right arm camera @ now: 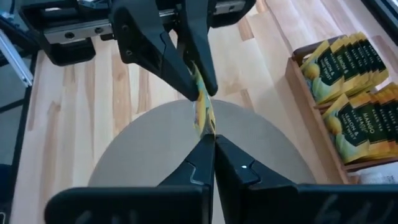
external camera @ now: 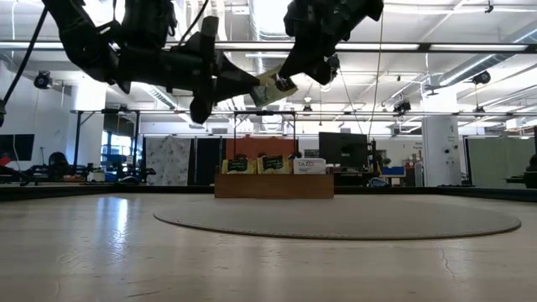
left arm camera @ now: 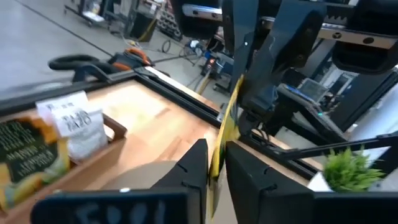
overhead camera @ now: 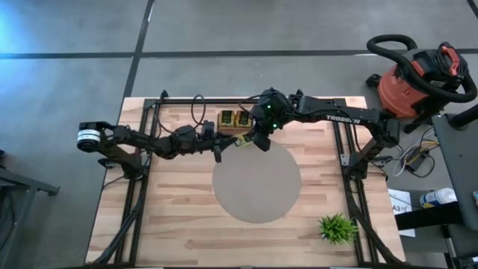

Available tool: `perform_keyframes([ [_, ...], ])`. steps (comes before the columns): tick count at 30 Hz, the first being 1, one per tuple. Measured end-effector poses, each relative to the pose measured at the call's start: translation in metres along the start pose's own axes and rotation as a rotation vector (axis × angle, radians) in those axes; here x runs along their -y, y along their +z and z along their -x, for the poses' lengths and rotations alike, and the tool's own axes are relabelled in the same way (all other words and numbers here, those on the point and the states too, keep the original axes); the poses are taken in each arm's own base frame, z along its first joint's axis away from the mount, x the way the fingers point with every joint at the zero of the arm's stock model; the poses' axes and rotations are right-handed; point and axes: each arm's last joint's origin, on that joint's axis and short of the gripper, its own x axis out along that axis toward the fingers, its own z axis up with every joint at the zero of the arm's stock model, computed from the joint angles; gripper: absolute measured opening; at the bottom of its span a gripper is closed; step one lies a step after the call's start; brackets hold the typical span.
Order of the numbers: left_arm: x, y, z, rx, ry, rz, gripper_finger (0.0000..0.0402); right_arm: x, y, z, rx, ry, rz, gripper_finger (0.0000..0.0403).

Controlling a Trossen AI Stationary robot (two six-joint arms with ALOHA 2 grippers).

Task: Pick & Place Tea
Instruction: Put the yellow tea bag into the left compartment of the wooden organizer

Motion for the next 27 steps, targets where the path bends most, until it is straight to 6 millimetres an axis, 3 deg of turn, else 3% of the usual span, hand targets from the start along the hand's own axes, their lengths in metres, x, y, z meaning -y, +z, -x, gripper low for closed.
perform_keyframes([
  [13,-0.002,0.001,0.001,0.028,0.073,-0.022,0.0055,0.003,-0.001,0.000,-0.002,-0.067,0.002,0.0008],
  [21,-0.006,-0.003,0.002,-0.006,0.139,0.038,0.0055,0.023,0.002,0.006,0.019,-0.153,0.001,0.0008],
  [27,-0.012,-0.015,0.008,-0.163,0.225,0.028,0.0055,0.043,0.002,0.002,-0.003,-0.239,0.049,0.0008],
])
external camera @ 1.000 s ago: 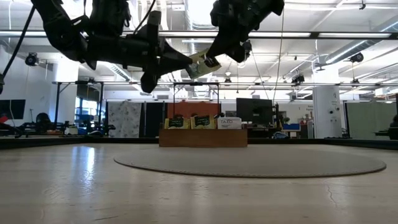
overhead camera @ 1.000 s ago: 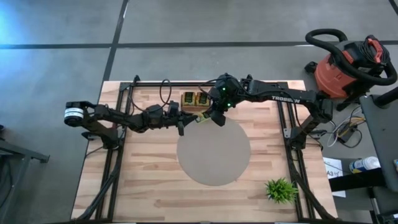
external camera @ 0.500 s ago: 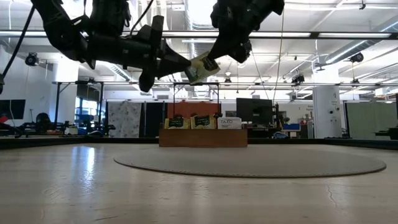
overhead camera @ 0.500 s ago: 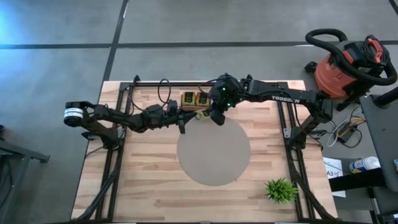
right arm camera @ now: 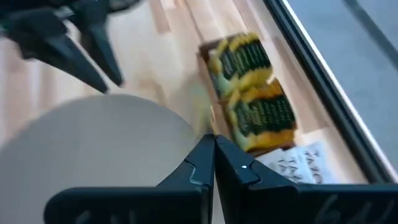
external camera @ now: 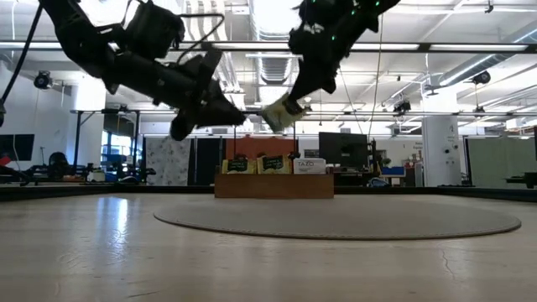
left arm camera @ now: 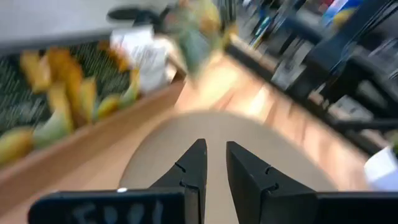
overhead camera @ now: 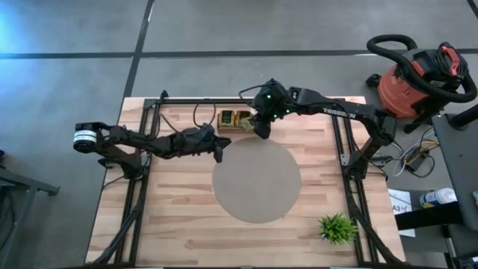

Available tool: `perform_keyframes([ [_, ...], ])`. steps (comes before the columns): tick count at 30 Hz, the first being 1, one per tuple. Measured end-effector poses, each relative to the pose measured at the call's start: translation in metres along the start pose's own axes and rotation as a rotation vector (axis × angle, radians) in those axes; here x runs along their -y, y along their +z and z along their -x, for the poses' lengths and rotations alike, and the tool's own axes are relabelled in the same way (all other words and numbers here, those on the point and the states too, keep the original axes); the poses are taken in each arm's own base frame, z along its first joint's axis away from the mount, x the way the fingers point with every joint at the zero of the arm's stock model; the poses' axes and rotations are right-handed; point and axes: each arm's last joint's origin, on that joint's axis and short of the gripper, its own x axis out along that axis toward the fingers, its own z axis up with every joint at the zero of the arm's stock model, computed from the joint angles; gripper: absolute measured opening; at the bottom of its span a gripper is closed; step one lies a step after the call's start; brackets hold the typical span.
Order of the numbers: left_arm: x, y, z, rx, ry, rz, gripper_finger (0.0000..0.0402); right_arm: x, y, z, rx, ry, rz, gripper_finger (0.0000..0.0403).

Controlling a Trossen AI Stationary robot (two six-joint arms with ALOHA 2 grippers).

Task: Pick & Place Tea
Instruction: Put the yellow tea bag into the left compartment of the wooden organizer

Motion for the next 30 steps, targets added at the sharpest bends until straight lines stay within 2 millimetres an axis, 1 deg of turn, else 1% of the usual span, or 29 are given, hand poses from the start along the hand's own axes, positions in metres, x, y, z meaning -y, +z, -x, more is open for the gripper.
perform_keyframes([
  [3,-0.005,-0.007,0.003,-0.094,0.053,0.008,0.0055,0.006,-0.003,-0.014,-0.042,-0.030,0.058,0.0008],
  [6,-0.008,-0.011,0.007,-0.161,0.094,0.007,0.0055,0.009,-0.001,-0.031,-0.102,-0.064,0.131,0.0008],
  [10,-0.008,-0.011,0.012,-0.188,0.109,0.001,0.0055,0.012,0.011,-0.051,-0.169,-0.069,0.190,0.0008],
  [15,-0.007,-0.008,0.016,-0.180,0.115,0.000,0.0055,0.016,0.026,-0.069,-0.263,-0.085,0.255,0.0008],
  [18,-0.008,-0.008,0.018,-0.188,0.140,-0.008,0.0055,0.017,0.037,-0.075,-0.264,-0.081,0.277,0.0008],
  [22,-0.011,-0.009,0.024,-0.226,0.166,-0.016,0.0055,0.014,0.059,-0.072,-0.197,-0.081,0.307,0.0008],
  [25,-0.014,-0.011,0.033,-0.216,0.196,-0.021,0.0055,0.013,0.071,-0.072,-0.165,-0.084,0.323,0.0008],
  [27,-0.016,-0.011,0.040,-0.196,0.202,-0.021,0.0055,0.014,0.075,-0.075,-0.171,-0.079,0.335,0.0008],
  [30,-0.019,-0.010,0.051,-0.159,0.213,-0.018,0.0055,0.015,0.076,-0.084,-0.200,-0.065,0.340,0.0008],
])
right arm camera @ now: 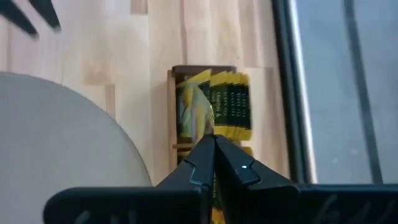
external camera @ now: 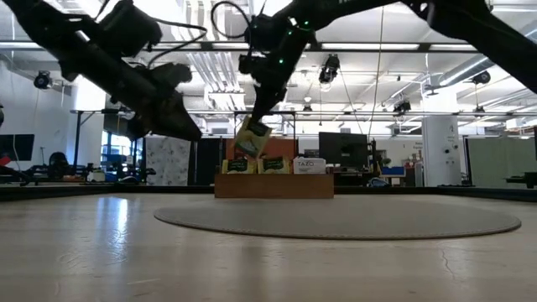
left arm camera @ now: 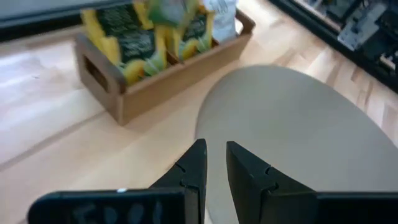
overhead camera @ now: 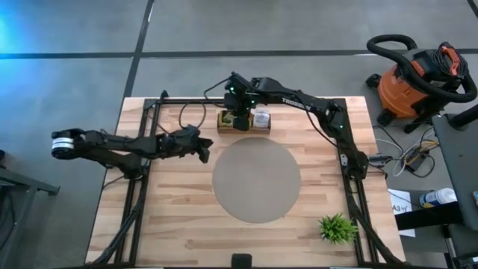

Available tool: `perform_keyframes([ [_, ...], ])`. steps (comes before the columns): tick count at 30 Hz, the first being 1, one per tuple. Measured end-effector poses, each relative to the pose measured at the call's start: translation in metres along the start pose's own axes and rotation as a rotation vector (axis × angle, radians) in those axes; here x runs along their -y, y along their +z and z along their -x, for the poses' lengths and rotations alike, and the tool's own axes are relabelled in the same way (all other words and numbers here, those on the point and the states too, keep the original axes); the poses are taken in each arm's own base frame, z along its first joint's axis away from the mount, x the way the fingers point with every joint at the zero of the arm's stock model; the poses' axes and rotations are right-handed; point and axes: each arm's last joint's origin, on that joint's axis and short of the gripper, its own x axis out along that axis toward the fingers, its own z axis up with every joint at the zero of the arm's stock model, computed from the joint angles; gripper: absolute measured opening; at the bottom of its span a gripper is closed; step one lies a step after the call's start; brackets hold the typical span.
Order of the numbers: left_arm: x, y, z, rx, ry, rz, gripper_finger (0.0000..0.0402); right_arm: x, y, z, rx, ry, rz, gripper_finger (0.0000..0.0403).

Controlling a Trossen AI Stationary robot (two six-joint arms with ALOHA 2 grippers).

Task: Pick & Place Tea
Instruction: Put the yellow tea bag into the left compartment of the wooden organizer

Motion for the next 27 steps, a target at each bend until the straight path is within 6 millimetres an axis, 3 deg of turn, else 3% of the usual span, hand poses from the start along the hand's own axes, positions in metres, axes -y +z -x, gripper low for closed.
perform_keyframes([
  [10,-0.016,-0.011,0.024,0.068,-0.008,0.061,0.0055,-0.007,0.010,-0.028,-0.009,0.057,0.032,0.0008],
  [16,-0.020,-0.017,0.027,0.075,-0.006,0.096,0.0055,-0.009,0.003,-0.039,-0.081,0.084,0.037,0.0008],
  [27,-0.022,-0.019,0.028,0.088,-0.006,0.109,0.0055,-0.012,0.007,-0.051,-0.040,0.071,0.047,0.0008],
])
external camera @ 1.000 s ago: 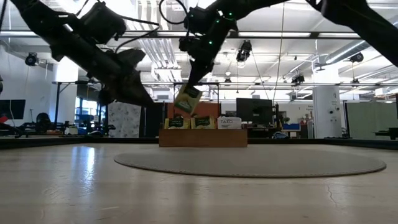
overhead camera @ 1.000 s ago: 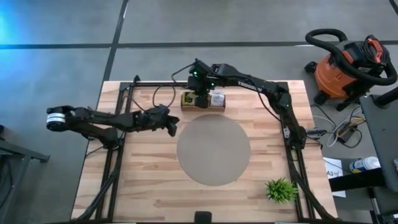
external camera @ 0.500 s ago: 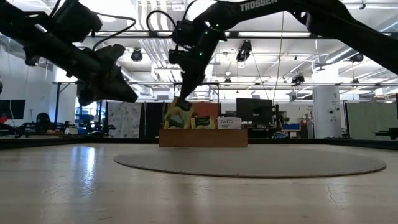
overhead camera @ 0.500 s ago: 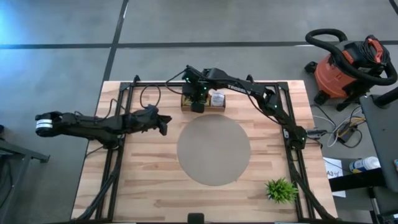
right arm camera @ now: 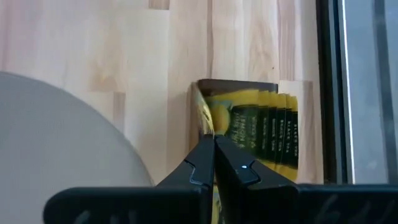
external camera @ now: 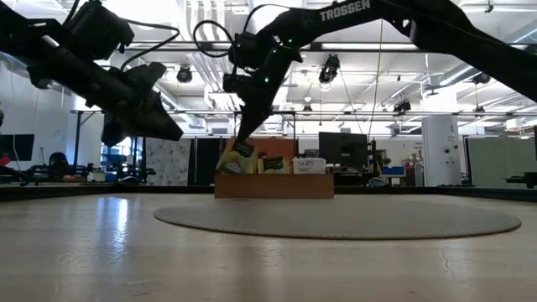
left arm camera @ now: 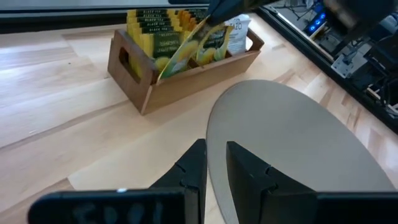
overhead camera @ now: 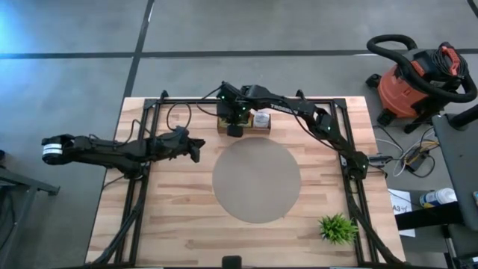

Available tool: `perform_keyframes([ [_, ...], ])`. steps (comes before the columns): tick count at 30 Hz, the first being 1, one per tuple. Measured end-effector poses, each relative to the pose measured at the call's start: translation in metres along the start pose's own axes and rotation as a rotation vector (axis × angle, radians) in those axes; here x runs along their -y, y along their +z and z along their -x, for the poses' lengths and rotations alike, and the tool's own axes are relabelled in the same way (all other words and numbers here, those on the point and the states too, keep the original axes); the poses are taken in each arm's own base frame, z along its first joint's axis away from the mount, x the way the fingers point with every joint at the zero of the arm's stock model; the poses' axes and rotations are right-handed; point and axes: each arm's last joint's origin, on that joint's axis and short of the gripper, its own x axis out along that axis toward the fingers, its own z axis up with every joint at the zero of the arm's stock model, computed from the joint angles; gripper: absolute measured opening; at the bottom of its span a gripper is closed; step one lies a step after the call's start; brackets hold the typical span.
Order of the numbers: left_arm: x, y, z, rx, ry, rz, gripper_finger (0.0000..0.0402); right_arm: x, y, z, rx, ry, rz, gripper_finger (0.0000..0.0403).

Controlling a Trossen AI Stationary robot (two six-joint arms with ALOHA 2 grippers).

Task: Pick & Place Tea
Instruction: Put the yellow tea bag into the left compartment of the wooden organizer

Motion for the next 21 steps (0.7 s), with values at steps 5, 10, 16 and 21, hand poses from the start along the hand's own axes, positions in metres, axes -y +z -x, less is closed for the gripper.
perform_keyframes([
  [5,0.000,0.000,0.000,0.002,-0.001,0.001,0.0055,-0.004,-0.001,-0.011,-0.023,-0.016,0.025,0.0008],
  [10,0.001,0.001,0.000,0.009,-0.005,0.003,0.0055,-0.005,-0.002,-0.007,-0.079,-0.066,0.041,0.0008],
  [16,0.007,0.013,-0.001,0.155,-0.033,-0.066,0.0055,-0.004,0.002,0.001,-0.060,-0.080,0.039,0.0008],
  [21,-0.002,0.015,-0.013,0.168,0.038,-0.126,0.0055,-0.006,-0.001,0.001,-0.083,-0.067,0.039,0.0008],
])
